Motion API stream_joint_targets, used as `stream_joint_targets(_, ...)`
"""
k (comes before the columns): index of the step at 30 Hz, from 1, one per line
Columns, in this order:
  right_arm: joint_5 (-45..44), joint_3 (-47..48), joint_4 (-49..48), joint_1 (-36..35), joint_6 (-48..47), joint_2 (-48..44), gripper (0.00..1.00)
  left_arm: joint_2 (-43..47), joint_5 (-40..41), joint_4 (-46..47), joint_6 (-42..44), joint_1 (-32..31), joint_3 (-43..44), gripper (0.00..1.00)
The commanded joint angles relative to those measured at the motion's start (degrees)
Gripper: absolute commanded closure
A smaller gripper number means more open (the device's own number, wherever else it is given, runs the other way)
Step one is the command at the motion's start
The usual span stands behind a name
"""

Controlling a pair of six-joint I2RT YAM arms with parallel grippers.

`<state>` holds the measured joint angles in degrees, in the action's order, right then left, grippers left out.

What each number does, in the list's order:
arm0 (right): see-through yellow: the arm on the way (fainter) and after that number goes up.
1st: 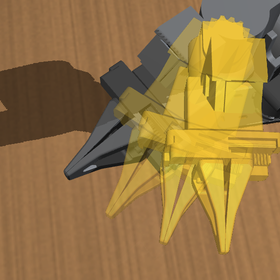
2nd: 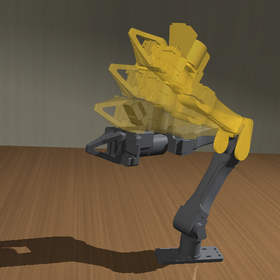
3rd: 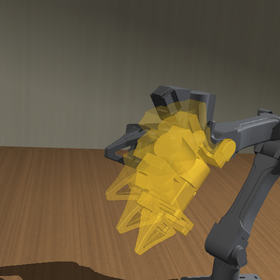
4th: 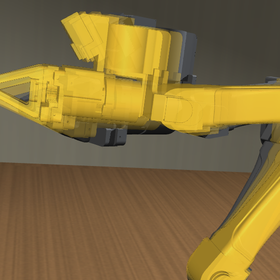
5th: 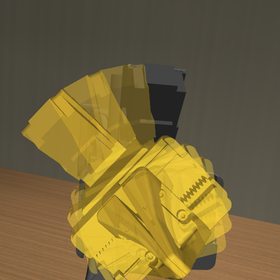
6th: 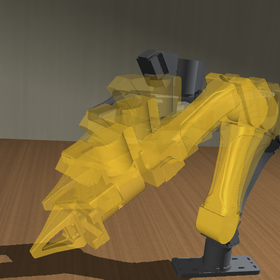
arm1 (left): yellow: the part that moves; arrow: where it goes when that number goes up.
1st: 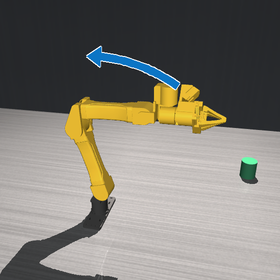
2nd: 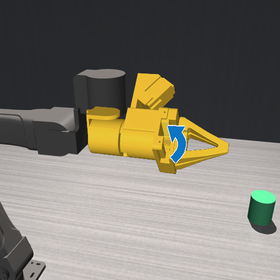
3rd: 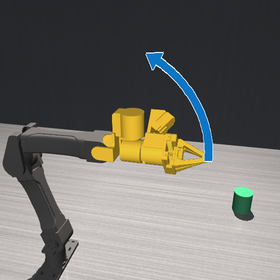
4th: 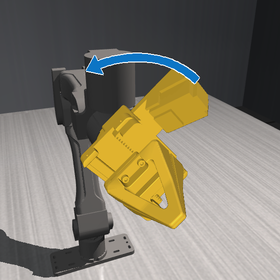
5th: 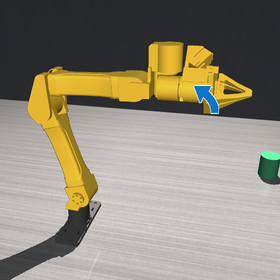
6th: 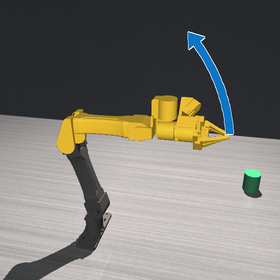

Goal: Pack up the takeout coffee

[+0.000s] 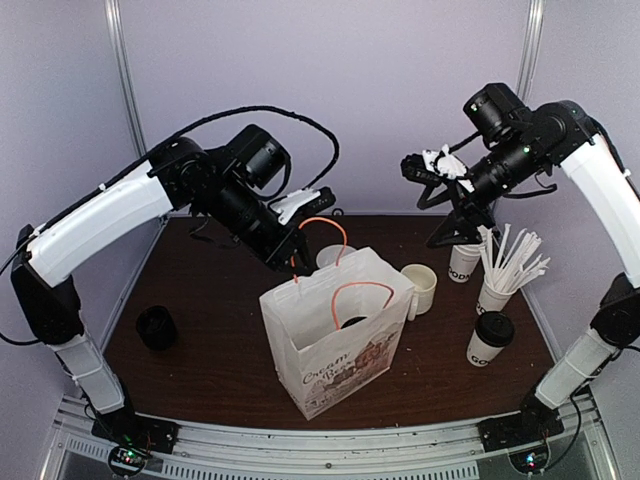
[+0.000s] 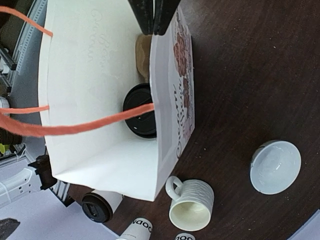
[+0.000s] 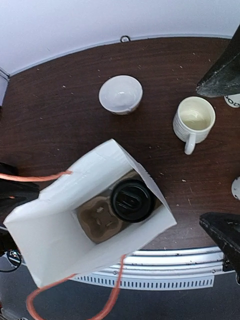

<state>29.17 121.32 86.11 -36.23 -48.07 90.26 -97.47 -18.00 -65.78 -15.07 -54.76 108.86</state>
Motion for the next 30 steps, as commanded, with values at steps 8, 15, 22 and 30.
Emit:
stream_joint_targets(8,-9.19,-32.72,2.8,8.98,-4.92,-15.14,0.16,-9.48,-2.84,-8.86,14.51,8.97,14.3,1.0)
stream_joint_targets(15,-13.84,-41.44,5.66,17.13,-8.87,-17.85,0.08,-15.24,-5.65,-8.23,18.47,13.18,20.81,1.0)
stream_joint_targets(22,-20.16,-49.93,3.59,20.4,-12.89,-18.49,0.02,-18.2,-6.27,-6.64,18.68,13.98,22.34,1.0)
stream_joint_targets(30,-22.52,-52.07,-0.64,20.89,-13.86,-17.1,0.01,-17.88,-4.54,-4.8,18.41,14.64,24.28,1.0)
